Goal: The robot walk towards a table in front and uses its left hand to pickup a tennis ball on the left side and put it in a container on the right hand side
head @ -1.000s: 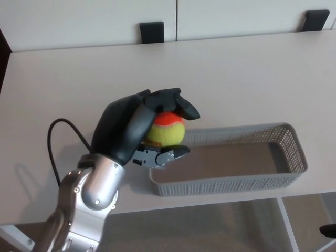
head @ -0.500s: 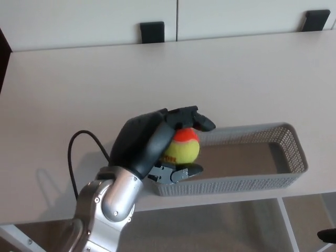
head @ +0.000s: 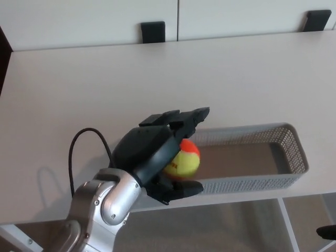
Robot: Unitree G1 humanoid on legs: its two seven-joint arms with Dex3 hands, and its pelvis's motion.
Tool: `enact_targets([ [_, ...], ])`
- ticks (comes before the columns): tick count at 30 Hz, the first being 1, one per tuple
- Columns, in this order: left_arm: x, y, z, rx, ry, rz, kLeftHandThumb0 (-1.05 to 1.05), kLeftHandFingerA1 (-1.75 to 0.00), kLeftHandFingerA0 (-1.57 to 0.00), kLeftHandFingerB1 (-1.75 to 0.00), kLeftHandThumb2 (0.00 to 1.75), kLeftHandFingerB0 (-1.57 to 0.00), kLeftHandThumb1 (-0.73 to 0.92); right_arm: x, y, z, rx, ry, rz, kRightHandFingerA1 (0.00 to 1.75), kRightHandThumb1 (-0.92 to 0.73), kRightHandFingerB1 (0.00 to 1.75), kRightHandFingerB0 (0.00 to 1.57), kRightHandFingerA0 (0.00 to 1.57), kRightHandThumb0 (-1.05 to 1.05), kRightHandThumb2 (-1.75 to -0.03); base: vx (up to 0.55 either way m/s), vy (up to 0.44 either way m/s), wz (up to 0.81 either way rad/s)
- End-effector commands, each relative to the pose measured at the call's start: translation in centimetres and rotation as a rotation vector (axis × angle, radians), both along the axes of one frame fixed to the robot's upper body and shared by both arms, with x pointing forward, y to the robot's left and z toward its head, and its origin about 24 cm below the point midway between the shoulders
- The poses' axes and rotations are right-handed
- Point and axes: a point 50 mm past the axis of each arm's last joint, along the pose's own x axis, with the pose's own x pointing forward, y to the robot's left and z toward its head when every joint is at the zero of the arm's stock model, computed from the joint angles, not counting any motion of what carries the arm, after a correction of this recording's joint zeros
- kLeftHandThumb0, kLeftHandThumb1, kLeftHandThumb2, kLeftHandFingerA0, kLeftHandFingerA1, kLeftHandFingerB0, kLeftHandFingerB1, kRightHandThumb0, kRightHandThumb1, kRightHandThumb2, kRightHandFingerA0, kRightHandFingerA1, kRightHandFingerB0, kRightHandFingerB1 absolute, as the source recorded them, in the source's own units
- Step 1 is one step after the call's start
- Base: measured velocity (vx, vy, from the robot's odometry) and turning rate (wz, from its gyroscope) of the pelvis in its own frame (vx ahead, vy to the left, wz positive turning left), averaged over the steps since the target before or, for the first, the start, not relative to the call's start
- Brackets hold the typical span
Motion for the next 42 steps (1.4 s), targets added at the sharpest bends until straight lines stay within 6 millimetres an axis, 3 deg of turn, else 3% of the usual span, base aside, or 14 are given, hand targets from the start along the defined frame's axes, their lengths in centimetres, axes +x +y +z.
enact_targets([
  [1,-0.1,0.5,0.5,0.031,-0.004,0.017,-0.83,-0.07,0.00,-0.07,0.87,0.00,0.50,-0.1,-0.3,0.2,-0.012,0.002,0.014,0.57,-0.45,0.52,0.59,0.68,-0.38,-0.69,0.00,0.000,0.00],
  [13,-6.3,4.9,7.6,-0.196,-0.255,-0.040,-0.73,-0.17,-0.03,-0.18,0.85,-0.07,0.44,-0.4,-0.4,0.1,-0.026,0.030,0.035,0.58,-0.46,0.51,0.58,0.68,-0.37,-0.69,0.00,0.000,0.00],
  [14,-7.0,5.3,7.8,-0.211,-0.256,-0.041,-0.78,-0.26,-0.01,-0.25,0.58,-0.02,0.56,-0.6,-0.4,0.0,-0.028,0.035,0.037,0.58,-0.46,0.51,0.58,0.68,-0.37,-0.69,0.00,0.000,0.00],
  [15,-8.0,6.1,8.3,-0.233,-0.261,-0.038,-0.74,-0.22,-0.04,-0.18,0.87,-0.06,0.45,-0.8,-0.5,-0.1,-0.025,0.040,0.036,0.59,-0.45,0.52,0.59,0.68,-0.39,-0.69,0.00,0.000,0.00],
  [17,-9.9,7.3,9.2,-0.259,-0.266,-0.035,-0.79,-0.28,-0.05,-0.25,0.58,-0.03,0.55,-1.2,-0.4,-0.3,-0.019,0.049,0.035,0.59,-0.45,0.52,0.59,0.68,-0.38,-0.70,0.00,0.000,0.00],
  [21,-13.1,9.7,9.9,-0.376,-0.206,-0.040,-0.71,-0.36,-0.05,-0.25,0.80,-0.10,0.43,-2.0,-0.8,-0.8,-0.011,0.066,0.031,0.57,-0.45,0.52,0.58,0.67,-0.38,-0.69,0.00,0.000,0.00],
  [24,-15.0,11.9,9.5,-0.421,-0.132,-0.017,-0.71,-0.44,-0.07,-0.34,0.81,0.00,0.44,-2.7,-0.7,-1.5,-0.013,0.090,0.011,0.57,-0.45,0.51,0.57,0.67,-0.39,-0.69,0.00,0.000,0.00],
  [26,-15.8,13.1,9.0,-0.438,-0.105,-0.008,-0.36,-0.51,-0.01,-0.49,0.85,0.00,0.22,-3.2,-0.6,-1.8,-0.006,0.092,-0.004,0.58,-0.45,0.51,0.57,0.67,-0.39,-0.69,0.00,0.000,0.00],
  [27,-16.8,15.0,7.7,-0.462,-0.016,0.013,-0.66,-0.34,-0.21,-0.29,0.56,-0.22,0.52,-3.4,-0.7,-1.8,-0.002,0.097,-0.021,0.56,-0.46,0.51,0.56,0.63,-0.38,-0.70,0.00,0.000,0.00],
  [28,-17.4,16.4,6.5,-0.477,0.086,0.046,-0.31,-0.52,-0.08,-0.50,0.88,-0.08,0.26,-3.6,-0.8,-1.8,0.000,0.096,-0.029,0.56,-0.46,0.51,0.56,0.64,-0.38,-0.69,0.00,0.000,0.00],
  [30,-18.1,17.6,5.6,-0.461,0.168,0.092,-0.61,-0.33,-0.25,-0.30,0.57,-0.26,0.53,-3.7,-0.9,-1.8,-0.003,0.098,-0.029,0.56,-0.46,0.51,0.56,0.65,-0.38,-0.69,0.00,0.000,0.00],
  [32,-18.4,18.3,5.2,-0.437,0.204,0.119,-0.63,-0.34,-0.28,-0.31,0.57,-0.29,0.55,-3.8,-0.8,-1.9,-0.006,0.100,-0.027,0.56,-0.46,0.51,0.57,0.66,-0.37,-0.69,0.00,0.000,0.00],
  [33,-18.7,19.0,4.5,-0.420,0.239,0.138,-0.61,-0.54,-0.38,-0.44,0.84,-0.22,0.45,-4.0,-0.8,-2.1,-0.007,0.104,-0.028,0.56,-0.46,0.51,0.56,0.66,-0.37,-0.68,0.00,0.000,0.00],
  [42,-20.9,23.7,0.5,-0.385,0.516,0.281,-0.50,-0.56,-0.41,-0.46,0.84,-0.25,0.44,-4.3,-0.9,-2.4,-0.027,0.113,-0.015,0.58,-0.46,0.51,0.55,0.64,-0.40,-0.70,0.00,0.000,0.00],
])
